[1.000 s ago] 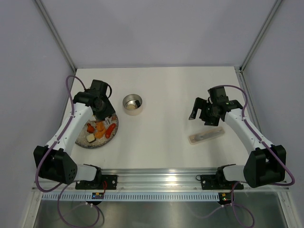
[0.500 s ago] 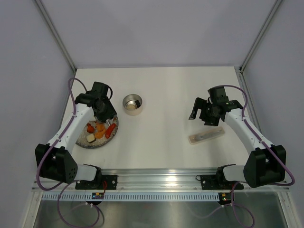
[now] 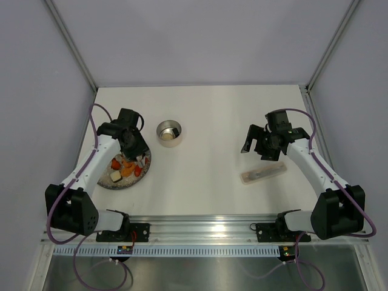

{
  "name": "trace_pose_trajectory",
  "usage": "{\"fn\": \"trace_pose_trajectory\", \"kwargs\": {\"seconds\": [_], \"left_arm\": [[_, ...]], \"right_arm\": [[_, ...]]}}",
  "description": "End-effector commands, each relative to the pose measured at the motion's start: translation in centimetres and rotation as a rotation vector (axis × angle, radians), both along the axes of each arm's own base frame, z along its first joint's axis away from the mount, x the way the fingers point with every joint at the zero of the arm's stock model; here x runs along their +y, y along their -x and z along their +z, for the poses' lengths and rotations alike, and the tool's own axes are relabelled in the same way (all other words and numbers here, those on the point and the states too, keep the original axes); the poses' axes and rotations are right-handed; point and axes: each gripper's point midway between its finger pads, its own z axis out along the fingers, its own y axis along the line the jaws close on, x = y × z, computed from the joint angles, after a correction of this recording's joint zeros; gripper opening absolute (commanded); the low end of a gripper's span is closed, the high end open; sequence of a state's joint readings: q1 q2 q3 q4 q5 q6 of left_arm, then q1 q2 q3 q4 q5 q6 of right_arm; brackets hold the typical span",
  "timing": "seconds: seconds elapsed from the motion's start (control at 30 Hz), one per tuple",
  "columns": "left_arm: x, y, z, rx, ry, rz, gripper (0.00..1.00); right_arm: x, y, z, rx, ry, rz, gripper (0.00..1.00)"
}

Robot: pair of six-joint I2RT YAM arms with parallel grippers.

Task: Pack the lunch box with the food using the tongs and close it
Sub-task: Pick up the fake food from the plate.

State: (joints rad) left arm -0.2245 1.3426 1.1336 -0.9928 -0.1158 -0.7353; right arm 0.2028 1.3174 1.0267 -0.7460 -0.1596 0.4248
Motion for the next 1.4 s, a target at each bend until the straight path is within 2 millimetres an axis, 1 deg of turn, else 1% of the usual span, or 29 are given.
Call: {"fn": "trace_pose_trajectory", "kwargs": {"seconds": [0.0, 0.13, 0.2, 0.37, 0.5, 0.67, 0.77, 1.03, 1.1, 1.13, 1.37], "left_arm": [[-0.6, -0.5, 1.4, -0.064, 0.038, -0.003, 0.51], [-0.4, -0.3, 1.9, -0.06, 0.03, -0.006, 0.51], [-0.3, 0.0, 1.8, -0.045, 0.016, -0.012, 0.51], [-0.1, 0.2, 0.8, -0.018, 0.004, -0.023, 0.52], [-0.1, 0.0, 0.0, -0.014, 0.011, -0.018, 0.51], [-0.4, 0.2, -0.3, 0.0, 0.03, -0.026, 0.51], [-0.5, 0.5, 0.0, 0.006, 0.034, -0.033, 0.5], [-0.7, 0.5, 0.4, -0.01, 0.052, -0.031, 0.39], [-0.6, 0.6, 0.6, -0.011, 0.045, -0.028, 0.38], [-0.5, 0.5, 0.7, -0.015, 0.043, -0.026, 0.36], [0.7, 0.4, 2.4, -0.042, -0.004, -0.006, 0.33]], "right_arm": [[0.1, -0.4, 0.7, -0.03, -0.007, 0.014, 0.99], [0.1, -0.4, 0.8, -0.031, -0.008, 0.013, 0.99], [0.1, -0.4, 0.8, -0.031, -0.008, 0.013, 1.0], [0.1, -0.3, 0.8, -0.031, -0.009, 0.012, 0.99], [0.1, -0.2, 0.9, -0.035, -0.009, 0.01, 0.99], [0.1, -0.2, 1.1, -0.039, -0.008, 0.009, 1.0], [0.1, -0.2, 1.1, -0.039, -0.008, 0.009, 1.0], [0.3, -0.3, 1.1, -0.036, -0.014, 0.015, 0.99], [0.4, -0.4, 1.2, -0.04, -0.017, 0.017, 1.0], [0.4, -0.4, 1.1, -0.036, -0.015, 0.018, 1.0], [0.4, -0.4, 1.0, -0.034, -0.009, 0.019, 1.0]]}}
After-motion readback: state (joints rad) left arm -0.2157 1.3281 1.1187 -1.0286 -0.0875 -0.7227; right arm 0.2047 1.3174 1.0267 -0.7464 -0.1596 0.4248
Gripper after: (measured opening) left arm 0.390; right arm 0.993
